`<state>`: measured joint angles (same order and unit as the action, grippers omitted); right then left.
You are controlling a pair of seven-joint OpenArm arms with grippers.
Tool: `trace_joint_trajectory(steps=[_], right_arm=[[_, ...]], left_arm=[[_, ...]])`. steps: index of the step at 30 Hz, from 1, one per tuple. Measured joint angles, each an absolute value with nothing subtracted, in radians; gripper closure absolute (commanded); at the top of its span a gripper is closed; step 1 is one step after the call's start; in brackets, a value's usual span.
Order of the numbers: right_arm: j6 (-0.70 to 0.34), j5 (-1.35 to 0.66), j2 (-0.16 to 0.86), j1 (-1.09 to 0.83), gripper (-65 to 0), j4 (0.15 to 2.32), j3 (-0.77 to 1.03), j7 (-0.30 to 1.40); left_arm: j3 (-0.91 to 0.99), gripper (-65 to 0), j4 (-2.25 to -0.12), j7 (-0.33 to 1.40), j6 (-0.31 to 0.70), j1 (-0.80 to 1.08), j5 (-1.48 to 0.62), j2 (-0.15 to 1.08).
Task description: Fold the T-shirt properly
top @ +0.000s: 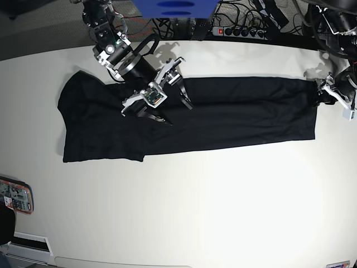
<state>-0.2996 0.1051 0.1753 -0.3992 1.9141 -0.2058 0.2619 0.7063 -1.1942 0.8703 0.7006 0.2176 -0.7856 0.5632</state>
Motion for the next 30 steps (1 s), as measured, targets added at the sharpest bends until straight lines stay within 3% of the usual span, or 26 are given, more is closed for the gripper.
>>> trace_joint_trajectory(steps=[7,26,28,30], right_arm=[[-0.296,0.106,0.202,-0.399,-35.9,1.914,-0.203,0.264],[-0.300,0.106,0.200,-0.399,-35.9,1.914,-0.205,0.263],[-0.300,0.106,0.200,-0.400,-35.9,1.914,-0.205,0.264],[-0.300,0.106,0.200,-0.399,-35.9,1.914,-0.205,0.263]], left_arm=[[0.705,-44.9,-1.182,0.801,0.693,0.212,-0.681,0.579],[0.465,-44.7,-1.177,0.715,0.706,0.121,-0.741,0.493],[0.465,-42.8,-1.177,0.714,0.708,0.123,-0.744,0.493],[0.465,-36.0,-1.177,0.715,0.706,0.122,-0.741,0.493]])
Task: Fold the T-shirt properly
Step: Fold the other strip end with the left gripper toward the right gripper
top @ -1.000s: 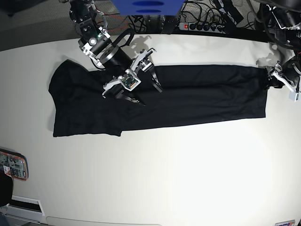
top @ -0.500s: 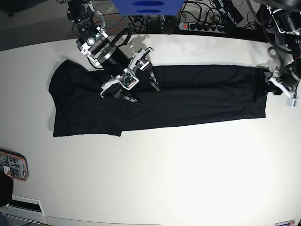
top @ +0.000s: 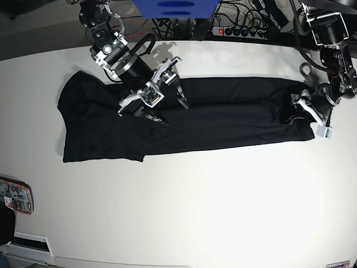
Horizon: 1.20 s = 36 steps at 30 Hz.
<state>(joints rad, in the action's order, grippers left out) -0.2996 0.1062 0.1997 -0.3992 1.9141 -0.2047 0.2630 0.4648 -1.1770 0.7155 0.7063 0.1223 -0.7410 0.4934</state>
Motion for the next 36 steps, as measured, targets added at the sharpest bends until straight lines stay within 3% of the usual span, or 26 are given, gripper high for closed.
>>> trace_joint_trajectory(steps=[5,6,14,21,27,36], right_arm=[[-0.299,0.106,0.200,-0.399,-35.9,1.914,-0.205,0.264],[-0.299,0.106,0.200,-0.399,-35.9,1.914,-0.205,0.264],[-0.300,0.107,0.200,-0.399,-35.9,1.914,-0.205,0.264],[-0.300,0.106,0.200,-0.399,-35.9,1.914,-0.204,0.263],[-0.300,0.106,0.200,-0.400,-35.9,1.914,-0.204,0.263],[-0.299,0.106,0.200,-0.397,-35.9,1.914,-0.204,0.267]], left_arm=[[0.466,-1.8,-1.176,0.738,0.704,0.126,-0.733,0.490],[0.466,0.0,-1.174,0.737,0.704,0.126,-0.734,0.490],[0.538,0.0,-1.165,0.767,0.711,0.094,-0.704,0.479],[0.598,0.0,-1.158,0.780,0.688,0.091,-0.662,0.606],[0.597,0.0,-1.176,0.783,0.692,0.089,-0.680,0.623],[0.701,0.0,-1.540,1.079,0.691,0.095,-0.729,0.471]])
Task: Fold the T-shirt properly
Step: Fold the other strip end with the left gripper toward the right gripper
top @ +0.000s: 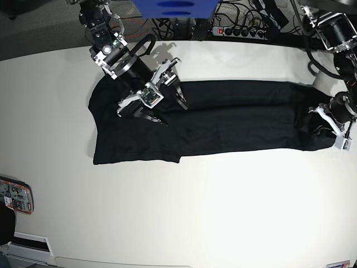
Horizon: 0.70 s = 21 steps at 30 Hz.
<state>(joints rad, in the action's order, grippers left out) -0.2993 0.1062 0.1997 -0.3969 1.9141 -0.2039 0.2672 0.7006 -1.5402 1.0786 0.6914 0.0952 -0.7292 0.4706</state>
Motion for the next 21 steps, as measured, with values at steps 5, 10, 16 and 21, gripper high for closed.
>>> trace_joint_trajectory(steps=[5,10,16,21], right_arm=[[-0.300,0.106,0.197,-0.397,-35.9,1.914,-0.204,0.267],[-0.299,0.106,0.200,-0.397,-35.9,1.914,-0.203,0.267],[-0.299,0.106,0.200,-0.399,-35.9,1.914,-0.206,0.267],[-0.300,0.106,0.199,-0.402,-35.9,1.914,-0.206,0.268]], left_arm=[[0.751,0.0,-1.757,1.197,0.700,0.094,-0.724,0.335],[0.749,0.0,-1.801,1.209,0.699,0.088,-0.717,0.253],[0.621,0.0,-1.766,1.190,0.696,0.061,-0.719,0.207],[0.503,0.0,-1.746,1.099,0.693,0.077,-0.707,0.210]])
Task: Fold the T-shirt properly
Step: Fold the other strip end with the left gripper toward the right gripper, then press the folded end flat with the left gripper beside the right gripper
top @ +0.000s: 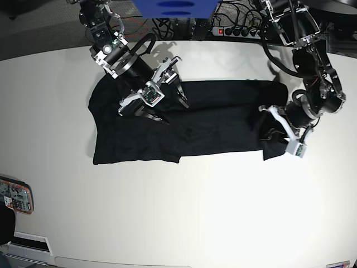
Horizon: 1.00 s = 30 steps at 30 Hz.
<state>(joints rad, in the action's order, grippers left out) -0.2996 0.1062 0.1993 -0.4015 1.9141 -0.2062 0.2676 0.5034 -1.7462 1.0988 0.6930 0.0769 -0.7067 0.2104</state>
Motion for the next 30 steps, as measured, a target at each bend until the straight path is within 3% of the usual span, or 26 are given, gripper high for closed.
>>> trace_joint_trajectory(steps=[5,10,19,22,28,29,30], right_arm=[[-0.299,0.106,0.199,-0.402,-35.9,1.914,-0.206,0.267],[-0.299,0.106,0.200,-0.402,-35.9,1.914,-0.206,0.267],[-0.300,0.106,0.200,-0.402,-35.9,1.914,-0.206,0.266],[-0.300,0.106,0.200,-0.402,-35.9,1.914,-0.206,0.267],[-0.300,0.106,0.200,-0.402,-35.9,1.914,-0.208,0.266],[-0.299,0.107,0.200,-0.401,-35.9,1.914,-0.208,0.267],[-0.300,0.106,0.200,-0.402,-35.9,1.914,-0.207,0.265]], left_arm=[[0.381,0.0,-1.746,1.032,0.696,0.096,-0.717,0.176],[0.361,0.0,-1.742,1.023,0.693,0.100,-0.711,0.111],[0.363,0.0,-1.742,1.014,0.693,0.096,-0.595,0.114],[0.342,-17.4,-1.742,1.014,0.693,0.097,-0.574,0.118],[0.192,-58.0,-1.742,1.010,0.696,0.089,-0.582,0.172],[0.173,-63.7,-1.742,1.012,0.696,0.082,-0.582,0.175],[0.158,-65.0,-1.742,1.015,0.696,0.076,-0.577,0.172]])
